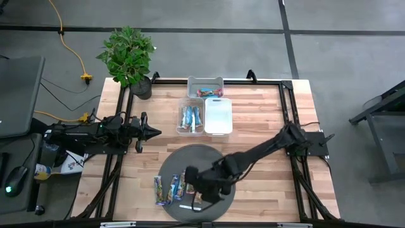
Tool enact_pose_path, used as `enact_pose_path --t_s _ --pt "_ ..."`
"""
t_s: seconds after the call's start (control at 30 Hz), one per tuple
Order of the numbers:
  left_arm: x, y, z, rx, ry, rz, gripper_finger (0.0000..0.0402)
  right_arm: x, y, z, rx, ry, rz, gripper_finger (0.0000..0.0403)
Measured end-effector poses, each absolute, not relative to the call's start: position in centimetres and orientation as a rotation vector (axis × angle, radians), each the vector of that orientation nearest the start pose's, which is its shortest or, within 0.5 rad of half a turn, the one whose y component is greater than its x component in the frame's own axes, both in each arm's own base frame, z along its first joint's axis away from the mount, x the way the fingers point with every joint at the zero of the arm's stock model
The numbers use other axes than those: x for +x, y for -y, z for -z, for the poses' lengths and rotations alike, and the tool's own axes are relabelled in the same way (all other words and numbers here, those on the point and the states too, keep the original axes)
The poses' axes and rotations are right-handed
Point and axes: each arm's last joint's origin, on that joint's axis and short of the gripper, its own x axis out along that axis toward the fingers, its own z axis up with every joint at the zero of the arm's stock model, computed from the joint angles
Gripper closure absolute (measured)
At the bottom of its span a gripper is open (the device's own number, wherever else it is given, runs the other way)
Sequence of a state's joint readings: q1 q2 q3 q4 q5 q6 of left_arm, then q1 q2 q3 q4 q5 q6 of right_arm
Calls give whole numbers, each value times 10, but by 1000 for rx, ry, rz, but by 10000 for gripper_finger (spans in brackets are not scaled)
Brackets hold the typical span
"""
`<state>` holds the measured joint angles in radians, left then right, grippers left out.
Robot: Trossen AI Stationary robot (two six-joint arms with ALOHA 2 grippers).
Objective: Pick and place Granola Bars by type
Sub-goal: Put the yellow granola bar into the transparent bin
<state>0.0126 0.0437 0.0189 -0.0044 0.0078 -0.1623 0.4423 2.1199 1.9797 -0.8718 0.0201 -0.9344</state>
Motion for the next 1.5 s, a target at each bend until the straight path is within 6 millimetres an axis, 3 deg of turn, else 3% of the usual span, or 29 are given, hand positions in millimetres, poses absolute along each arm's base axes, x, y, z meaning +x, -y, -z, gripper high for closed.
enact_pose_path --t_s 0.17,0.33,0.7,1.23,1.5 --pt "99 -1 -166 -163 -29 -7 401 421 -214 -235 -1158 -797 -908 180" --pt "99 -1 -166 -163 -28 -7 401 427 -220 -211 -1197 -833 -909 180" --pt "99 -1 -166 -163 -28 -7 401 445 -211 -191 -1110 -791 -912 180" --pt "99 -1 -166 -163 -28 -7 401 436 -193 -148 -1016 -918 -953 180" --pt "99 -1 -166 -163 -28 -7 401 438 -193 -147 -941 -910 -891 180"
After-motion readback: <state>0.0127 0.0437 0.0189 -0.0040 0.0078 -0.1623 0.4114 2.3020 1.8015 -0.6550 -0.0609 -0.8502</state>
